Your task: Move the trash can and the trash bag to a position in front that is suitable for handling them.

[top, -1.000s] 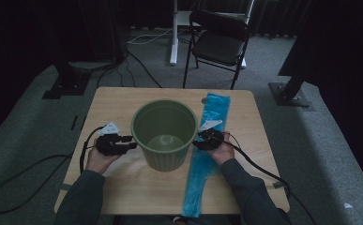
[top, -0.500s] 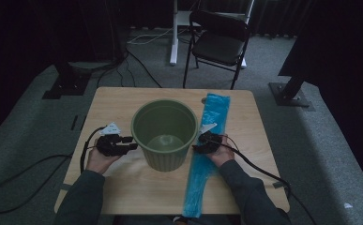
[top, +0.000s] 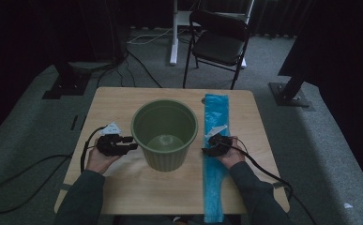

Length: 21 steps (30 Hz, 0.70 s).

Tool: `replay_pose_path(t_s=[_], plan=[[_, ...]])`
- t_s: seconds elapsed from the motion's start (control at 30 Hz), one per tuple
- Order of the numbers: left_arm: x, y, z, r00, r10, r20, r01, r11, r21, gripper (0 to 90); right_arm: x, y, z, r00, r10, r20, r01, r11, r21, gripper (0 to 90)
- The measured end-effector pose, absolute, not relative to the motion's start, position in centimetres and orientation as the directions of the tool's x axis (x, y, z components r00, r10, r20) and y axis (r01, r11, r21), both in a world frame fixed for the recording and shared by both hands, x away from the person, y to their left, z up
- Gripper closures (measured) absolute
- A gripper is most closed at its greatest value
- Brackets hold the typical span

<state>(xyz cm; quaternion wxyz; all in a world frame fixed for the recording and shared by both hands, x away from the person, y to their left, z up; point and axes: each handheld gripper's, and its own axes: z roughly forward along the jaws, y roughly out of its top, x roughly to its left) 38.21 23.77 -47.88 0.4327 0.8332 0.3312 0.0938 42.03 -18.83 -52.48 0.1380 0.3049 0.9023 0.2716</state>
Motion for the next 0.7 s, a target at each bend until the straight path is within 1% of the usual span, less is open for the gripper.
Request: replay_pose_path(t_s=[0.23,0.7], plan=[[38.2,23.7,-47.9,0.765,0.631,-0.131,0.471,-0.409,0.782,55.3,41.1,-21.2,-52.3,-0.771,0.632,-0.072,0.495,0.668,0.556,51.3],[38.3,23.5,-47.9,0.769,0.626,-0.131,0.468,-0.411,0.782,55.2,38.9,-25.7,-52.5,-0.756,0.655,-0.017,0.536,0.633,0.559,52.0]])
